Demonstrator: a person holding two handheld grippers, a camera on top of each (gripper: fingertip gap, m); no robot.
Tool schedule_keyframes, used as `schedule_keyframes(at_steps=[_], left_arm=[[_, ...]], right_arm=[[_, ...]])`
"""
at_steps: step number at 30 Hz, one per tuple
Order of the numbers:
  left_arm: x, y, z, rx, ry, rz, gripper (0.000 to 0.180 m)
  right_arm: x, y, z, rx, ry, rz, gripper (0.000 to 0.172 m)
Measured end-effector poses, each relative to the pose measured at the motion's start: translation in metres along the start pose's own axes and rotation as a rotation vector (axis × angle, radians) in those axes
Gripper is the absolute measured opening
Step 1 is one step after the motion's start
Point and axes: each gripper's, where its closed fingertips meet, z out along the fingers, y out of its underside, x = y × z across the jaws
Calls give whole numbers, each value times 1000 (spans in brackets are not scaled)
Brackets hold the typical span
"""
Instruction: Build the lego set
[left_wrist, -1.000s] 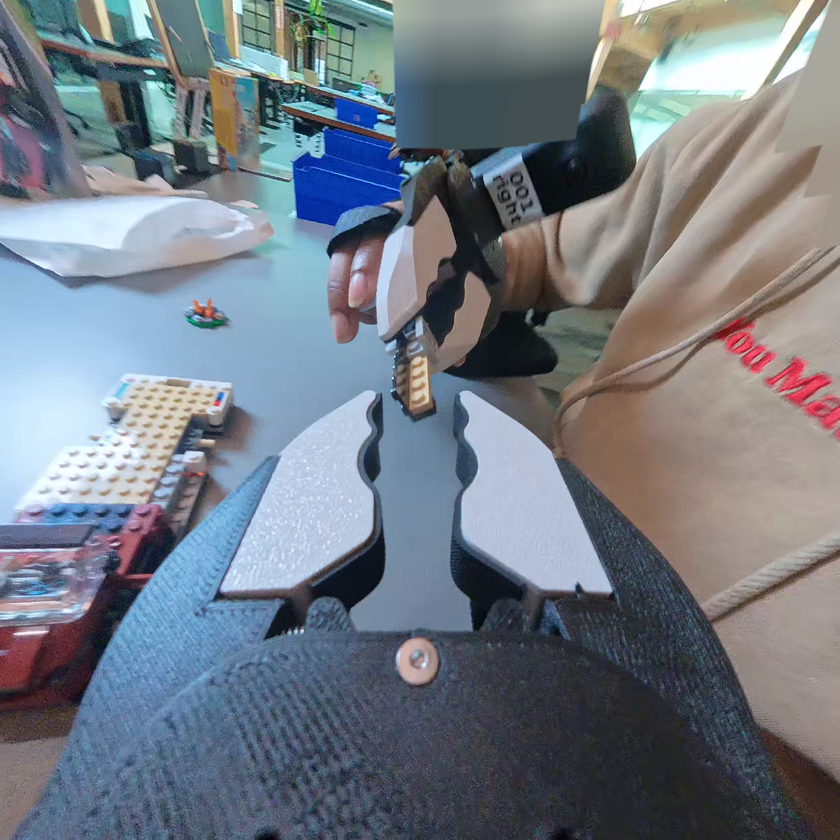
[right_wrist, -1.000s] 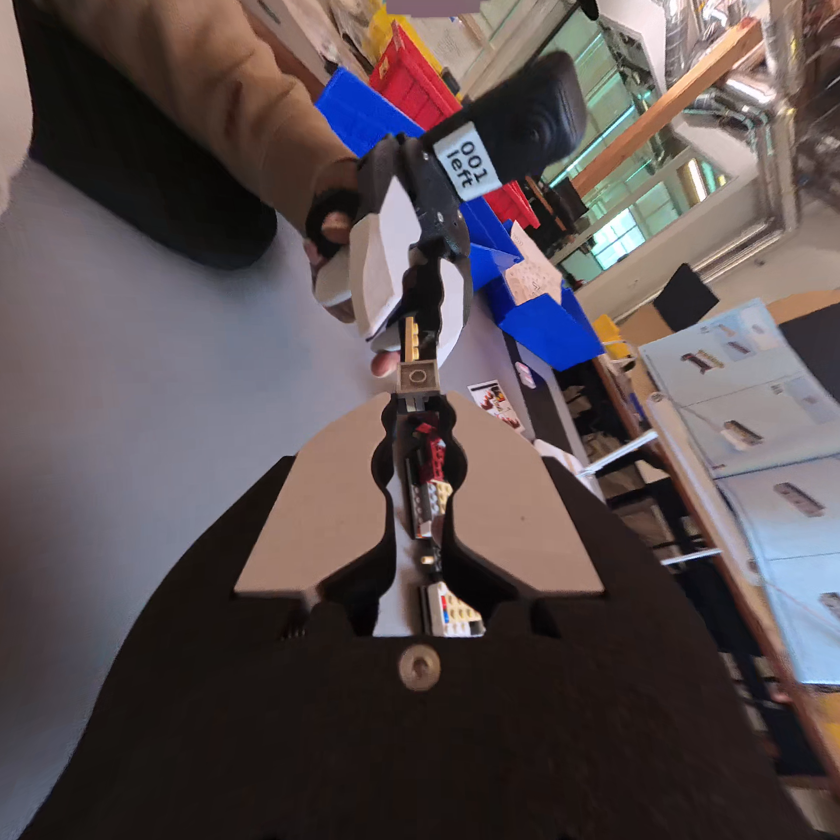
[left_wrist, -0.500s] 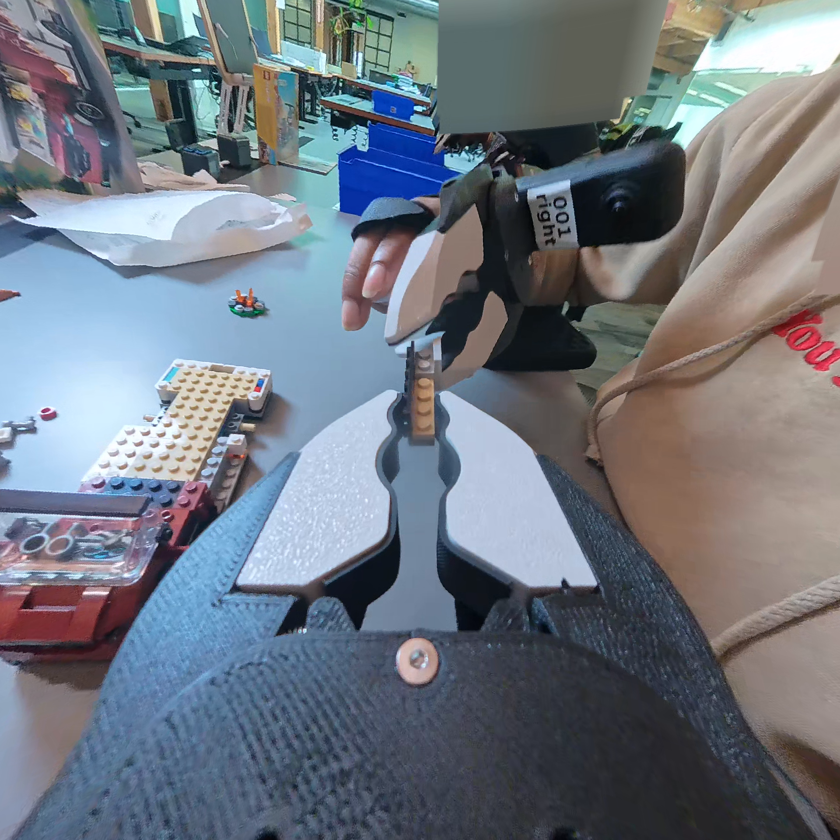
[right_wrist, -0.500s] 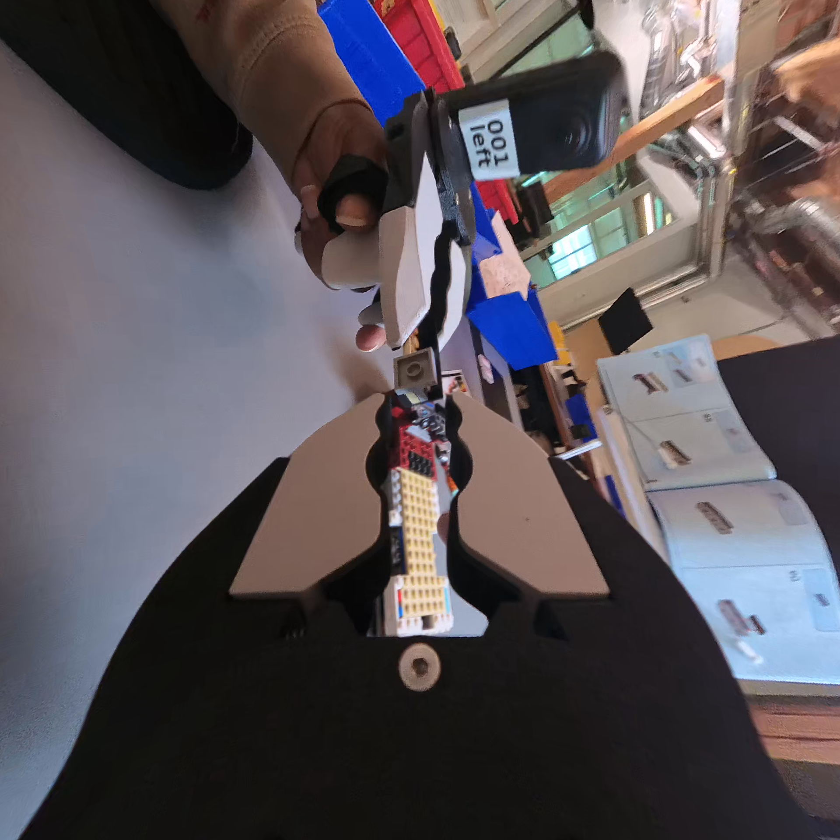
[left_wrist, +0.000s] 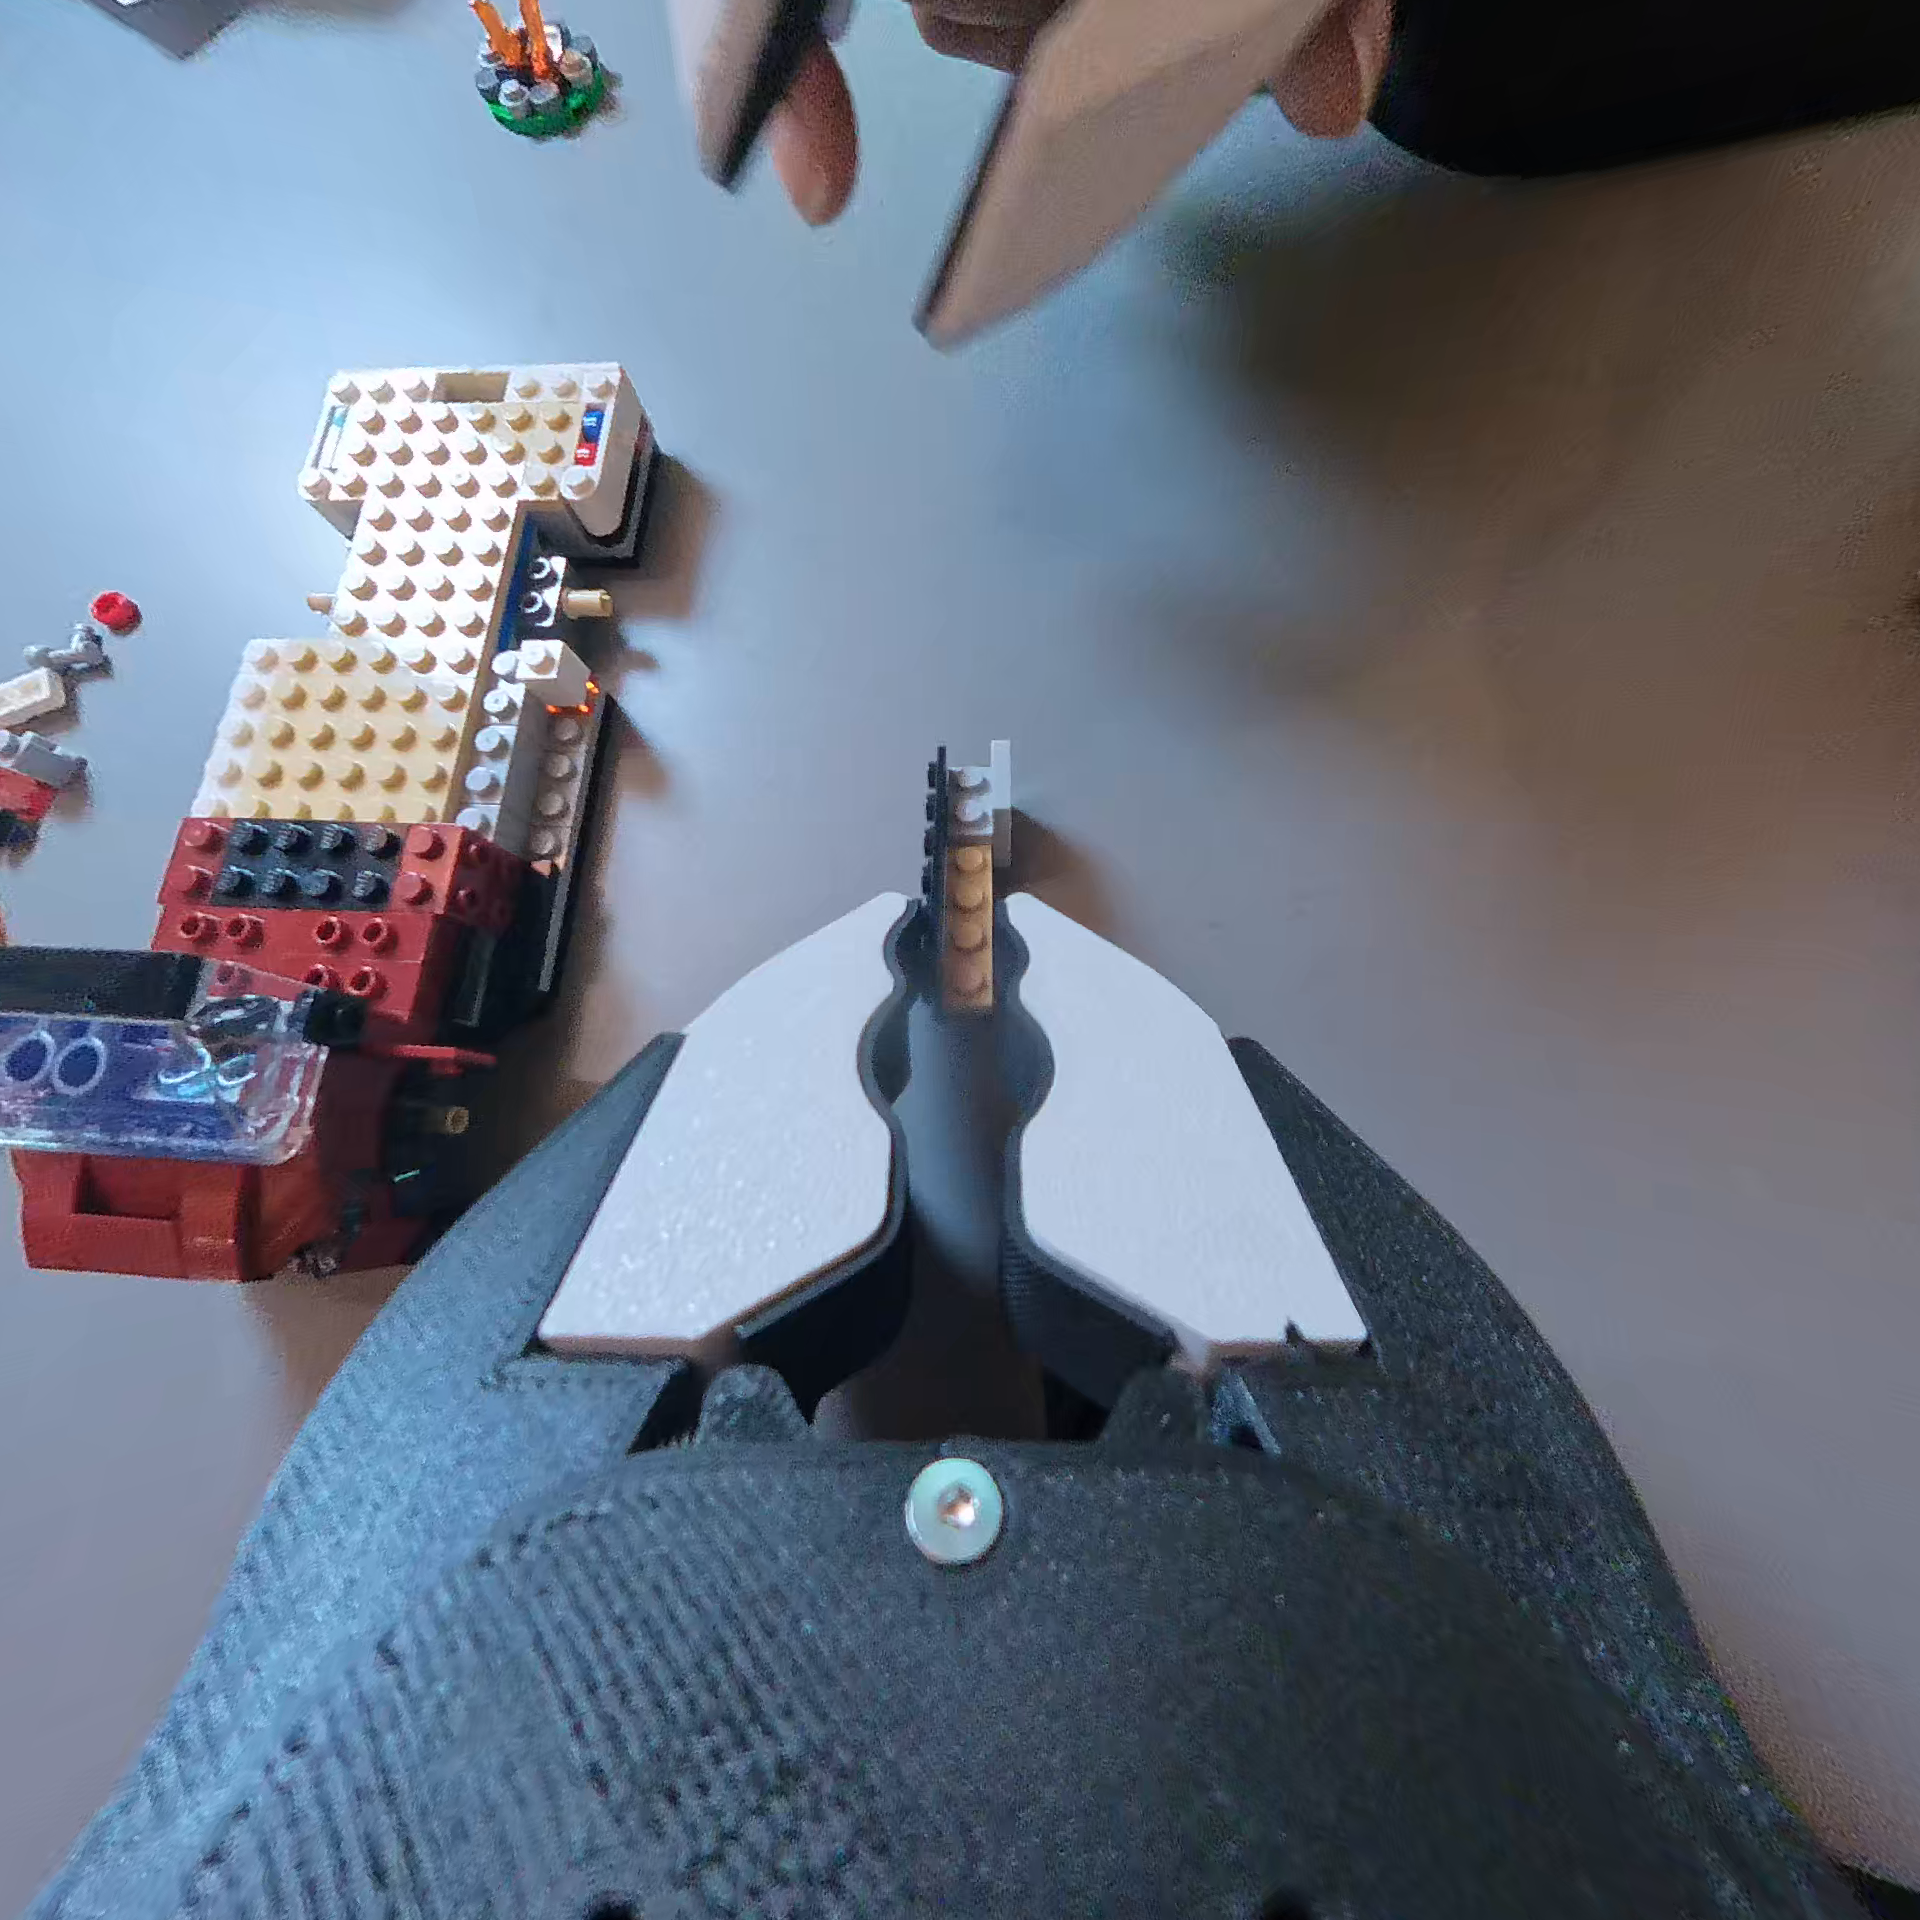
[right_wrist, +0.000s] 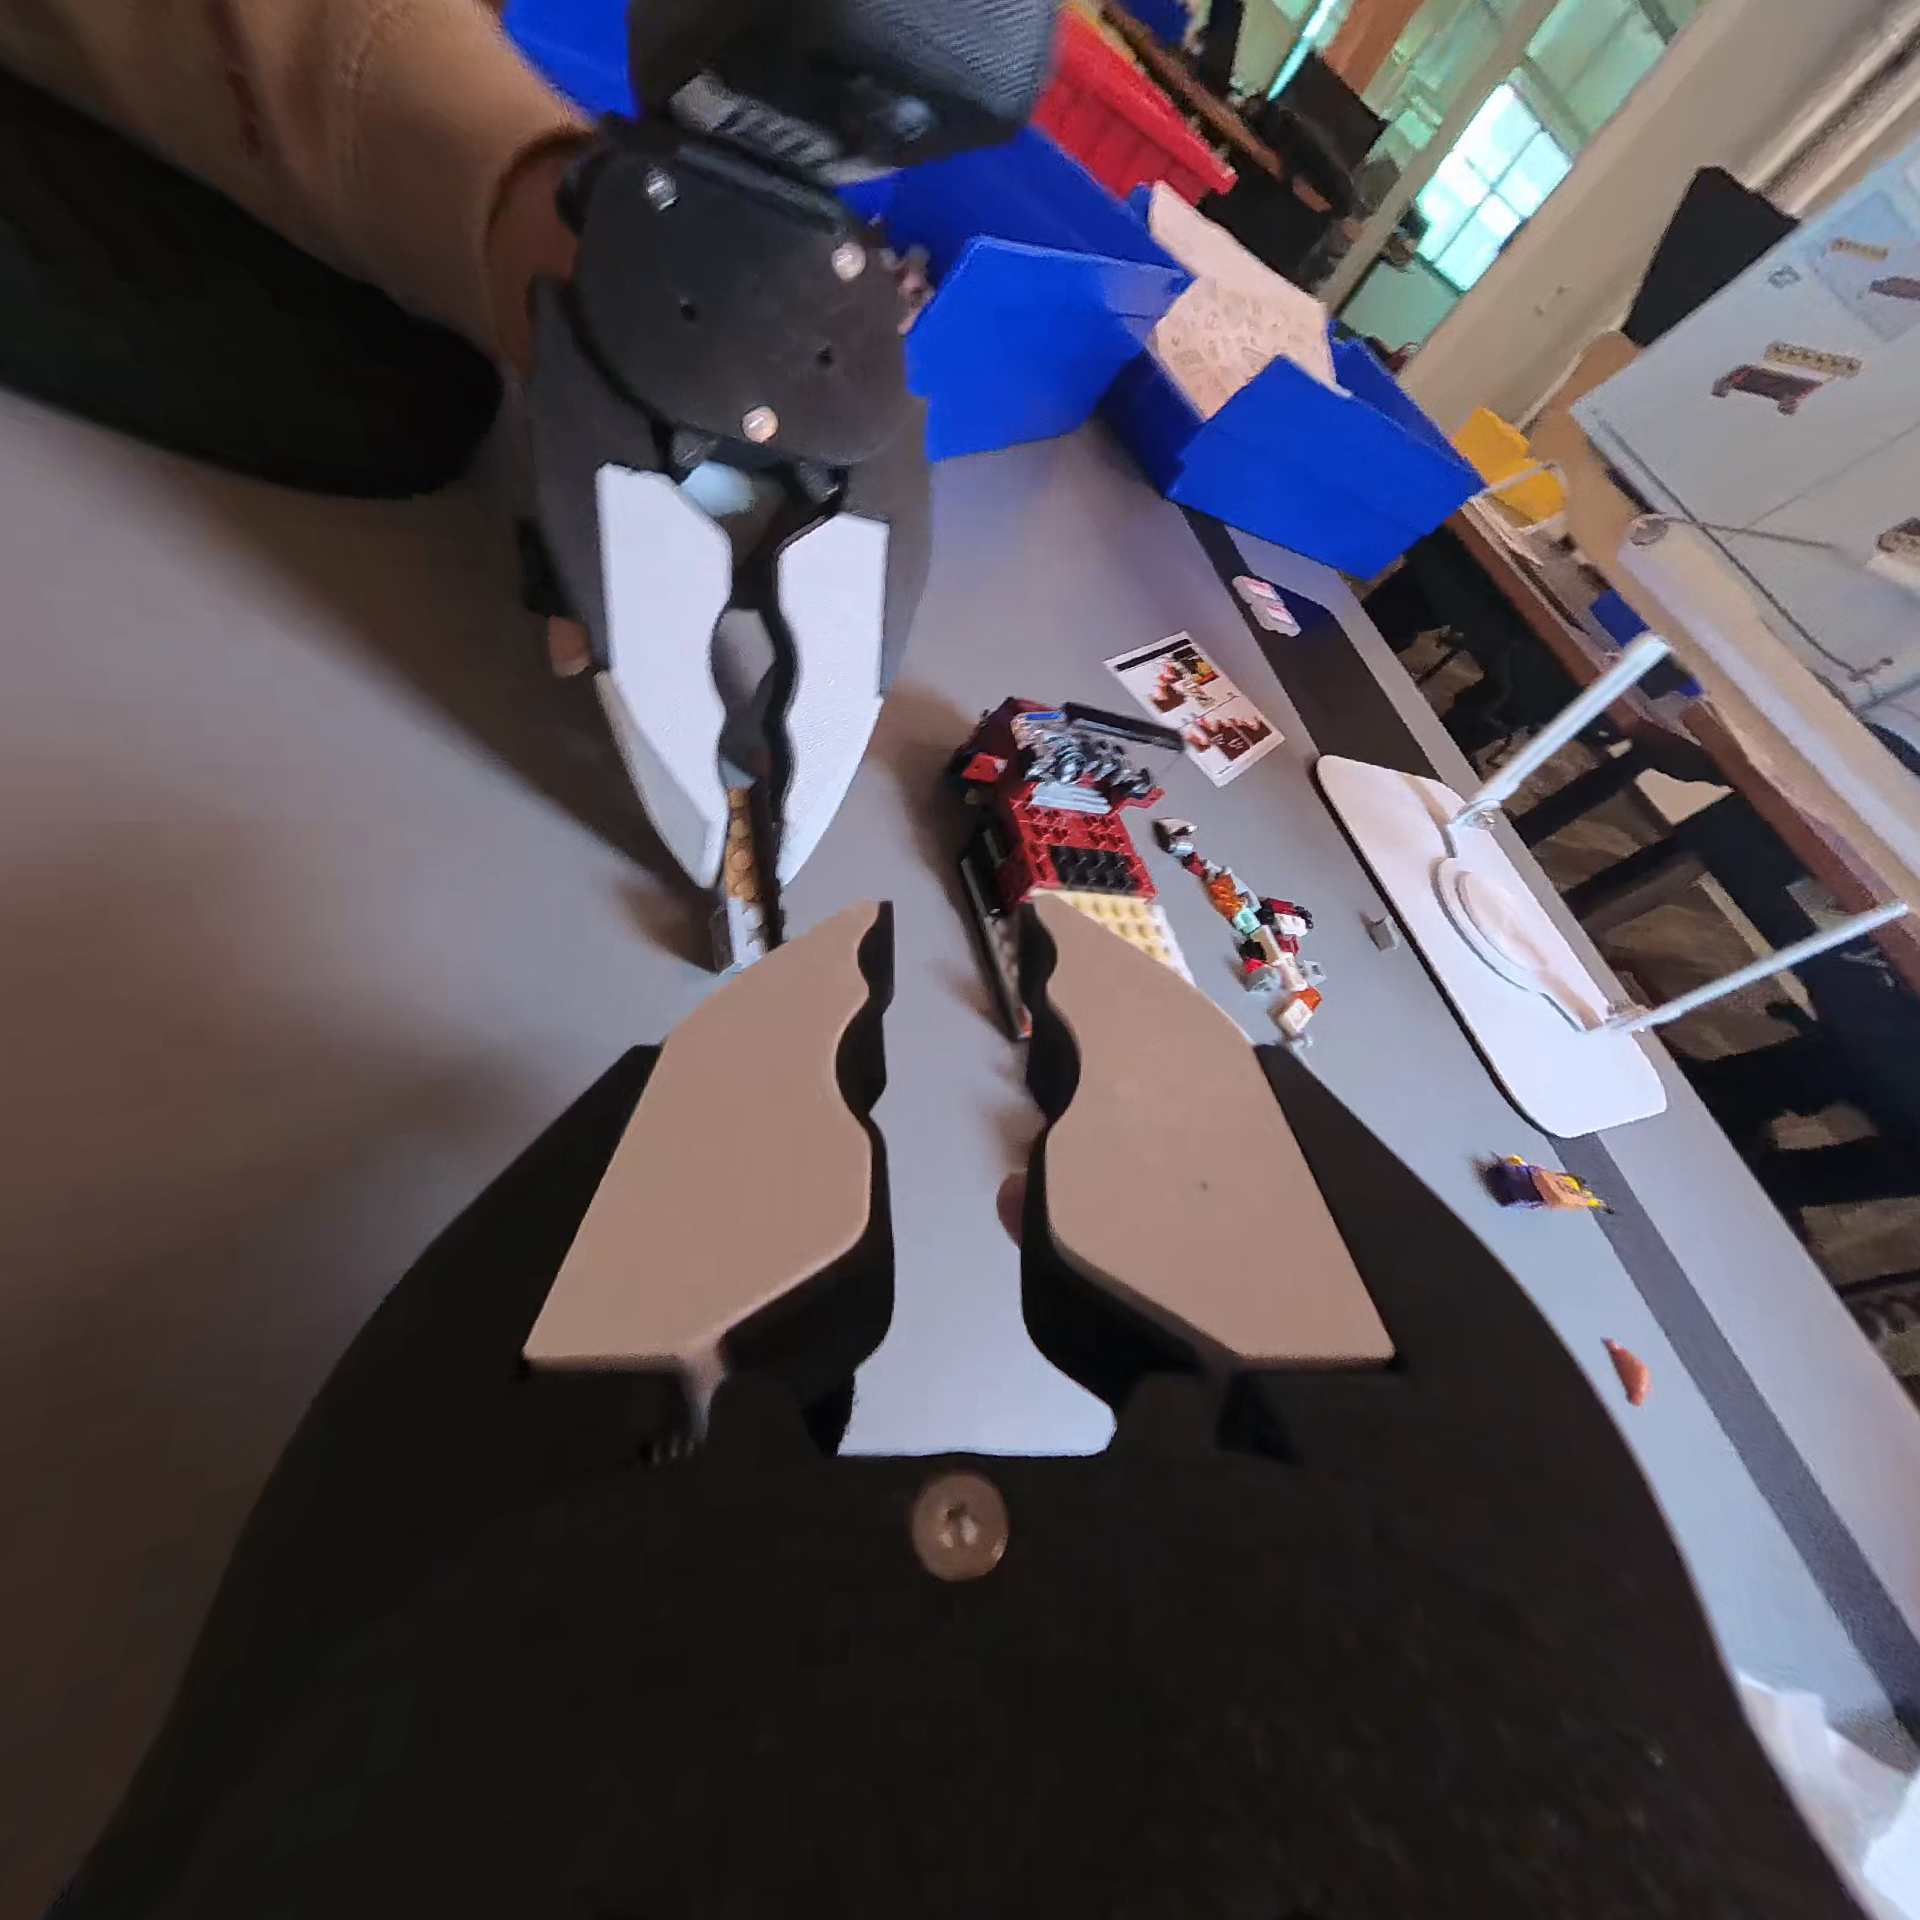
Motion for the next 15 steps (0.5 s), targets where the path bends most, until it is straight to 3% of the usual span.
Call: schedule_keyframes(at_steps=[2,5,10,12,15], left_arm=[[1,-2,-2,15,11,-11,26],[-11,-23,-20,164,-16,-65,36],[-54,-55,-75,482,-277,-89,11],[-69,-53,-90,509,-398,-80,0],[-79,-47,-103,528,-488,-90,0]], right_arm=[[24,-8,4,44,71,96,22],[76,-18,15,94,227,210,22],[180,-40,43,180,449,355,21],[222,-51,53,223,533,384,10],[274,-67,68,268,618,413,0]])
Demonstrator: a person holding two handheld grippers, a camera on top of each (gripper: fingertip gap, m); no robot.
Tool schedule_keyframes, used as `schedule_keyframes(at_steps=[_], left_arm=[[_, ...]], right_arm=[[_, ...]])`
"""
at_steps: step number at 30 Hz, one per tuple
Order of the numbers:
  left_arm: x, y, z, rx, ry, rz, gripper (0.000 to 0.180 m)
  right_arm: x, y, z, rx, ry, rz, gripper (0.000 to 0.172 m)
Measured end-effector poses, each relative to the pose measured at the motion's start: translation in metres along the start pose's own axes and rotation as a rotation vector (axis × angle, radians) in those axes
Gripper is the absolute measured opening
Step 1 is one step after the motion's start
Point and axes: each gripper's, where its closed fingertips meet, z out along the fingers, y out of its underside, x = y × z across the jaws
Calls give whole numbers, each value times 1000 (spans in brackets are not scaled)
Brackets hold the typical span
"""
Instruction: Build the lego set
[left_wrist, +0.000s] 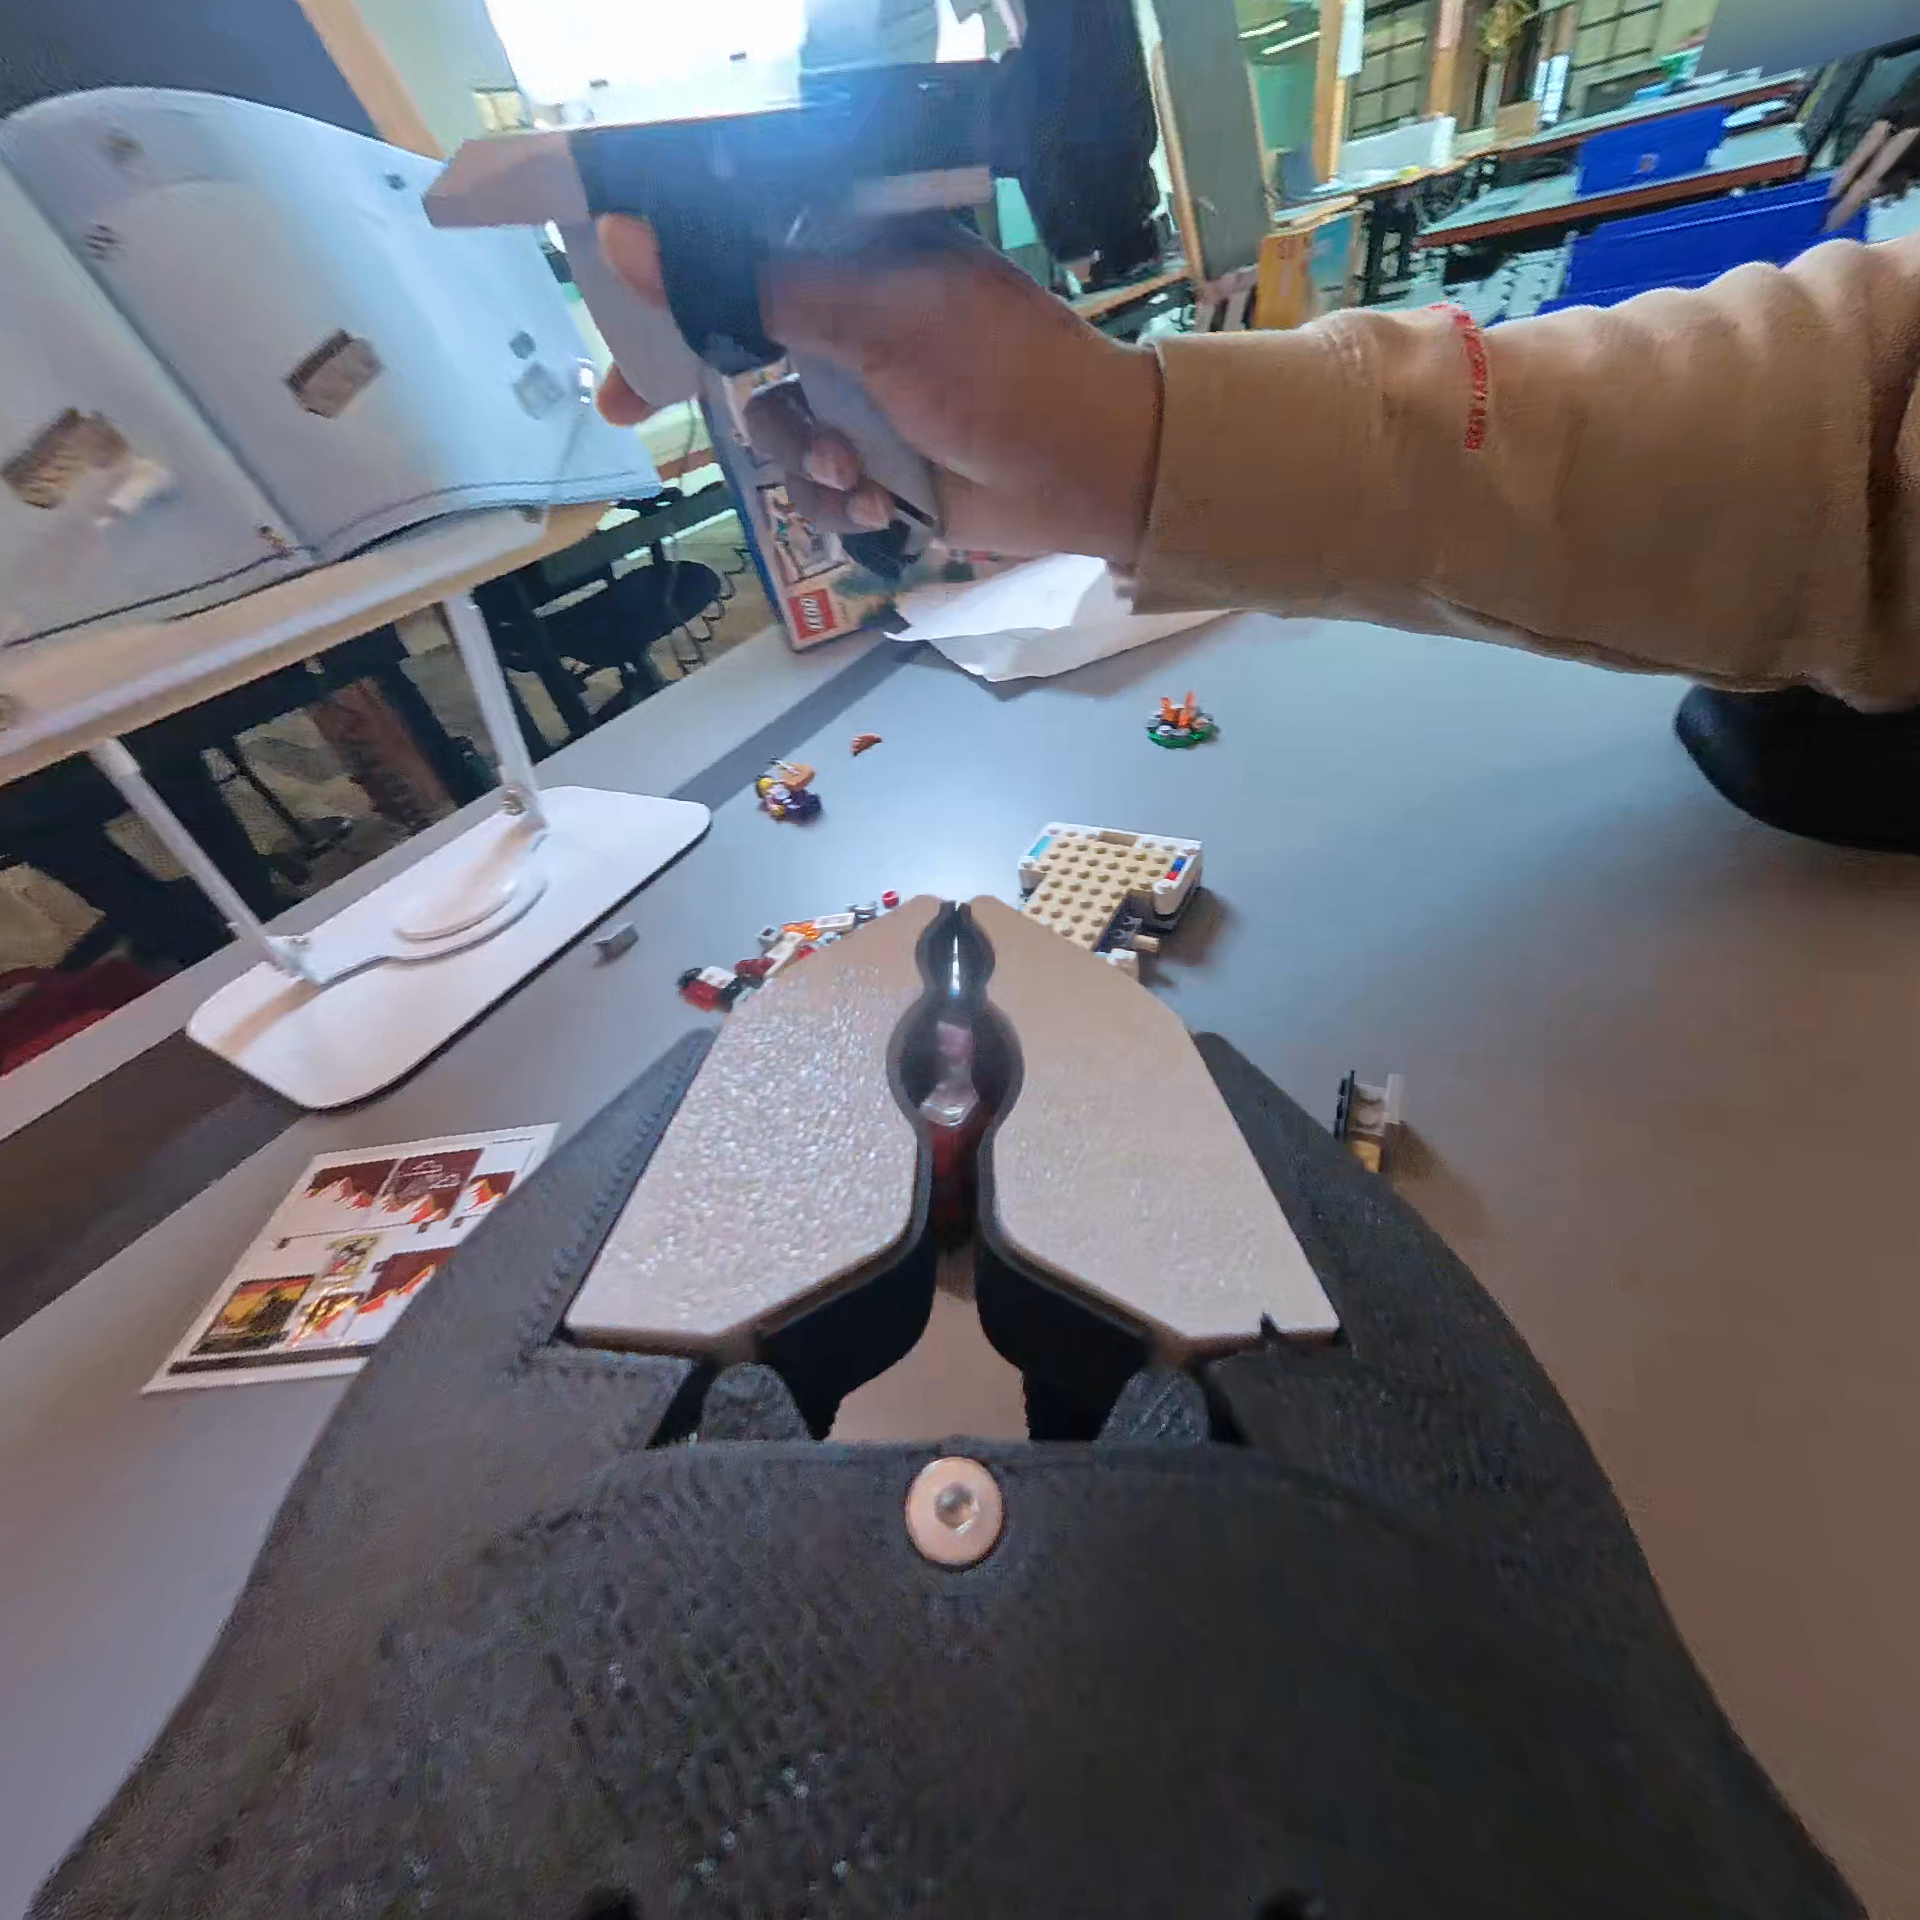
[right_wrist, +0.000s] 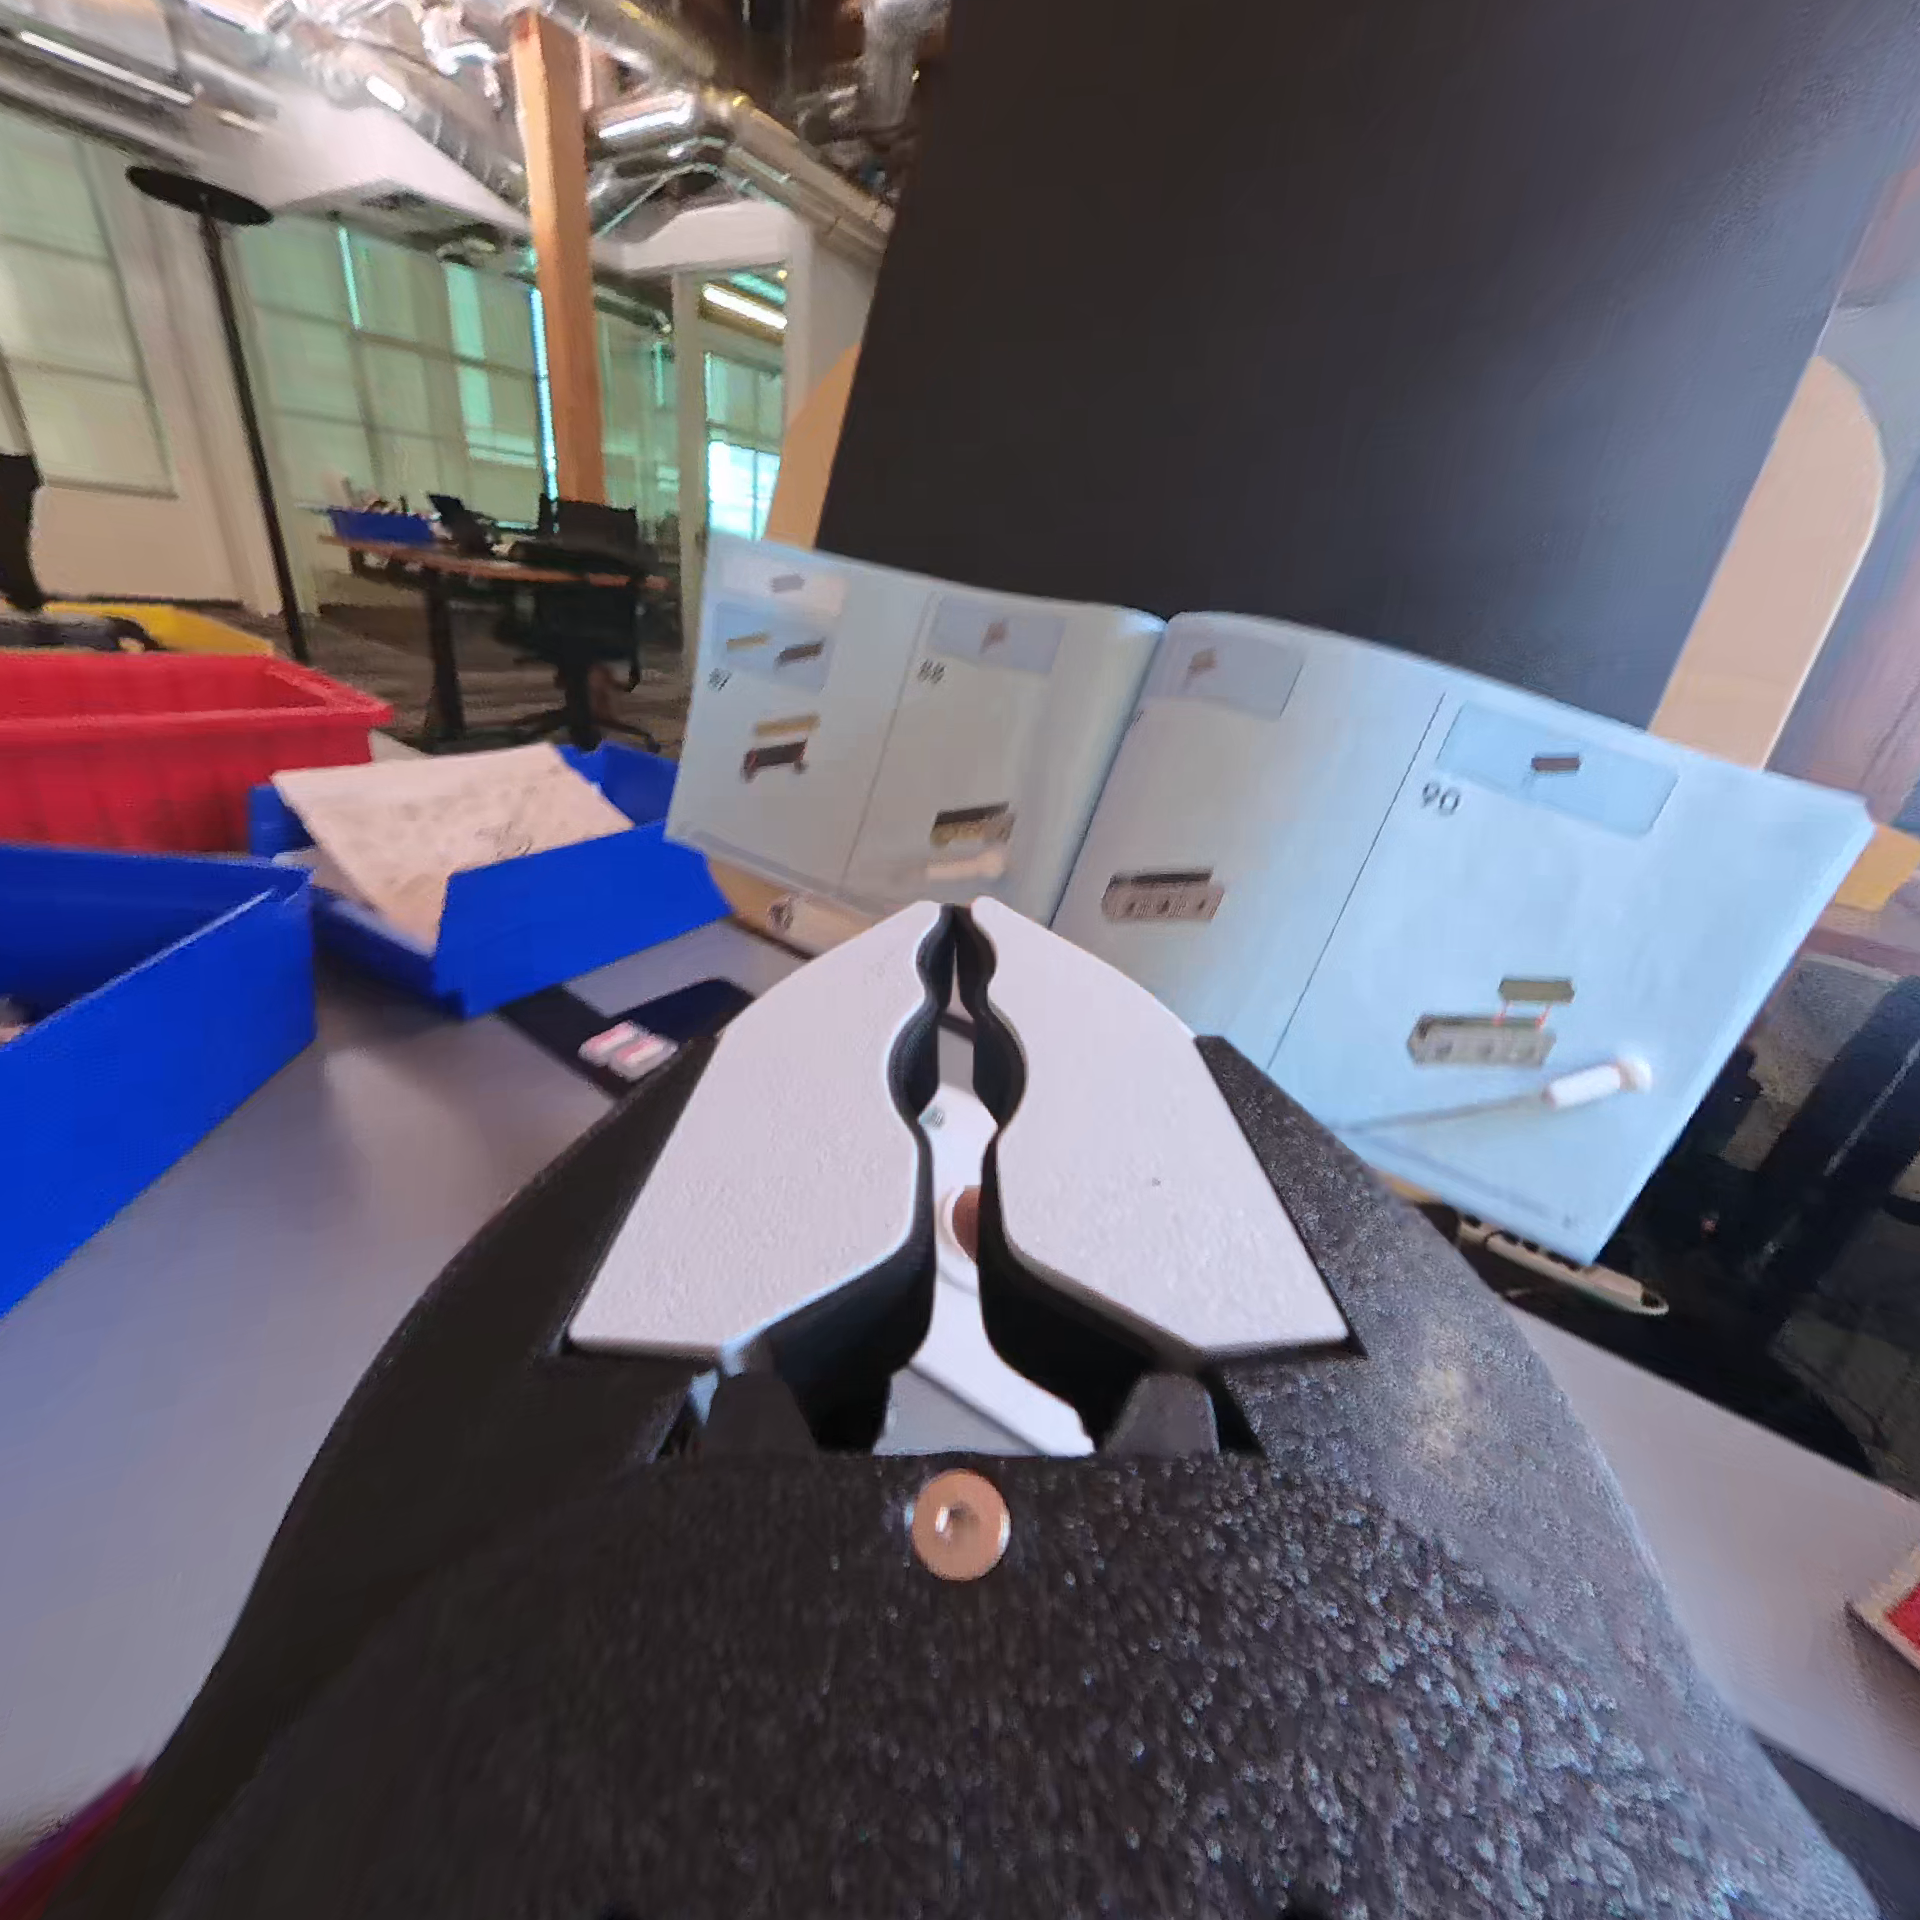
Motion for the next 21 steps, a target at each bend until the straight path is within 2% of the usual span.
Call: schedule_keyframes(at_steps=[5,10,17,21], left_arm=[[-13,5,-3,1,-68,6,0],[-9,14,1,-27,-56,36,0],[-11,17,1,-33,-72,77,0],[-12,18,1,-38,-75,74,0]], right_arm=[[27,-19,55,33,91,-2,1],[45,-18,87,6,135,-38,0],[58,-19,97,11,144,-30,0],[61,-9,92,-5,142,-25,1]])
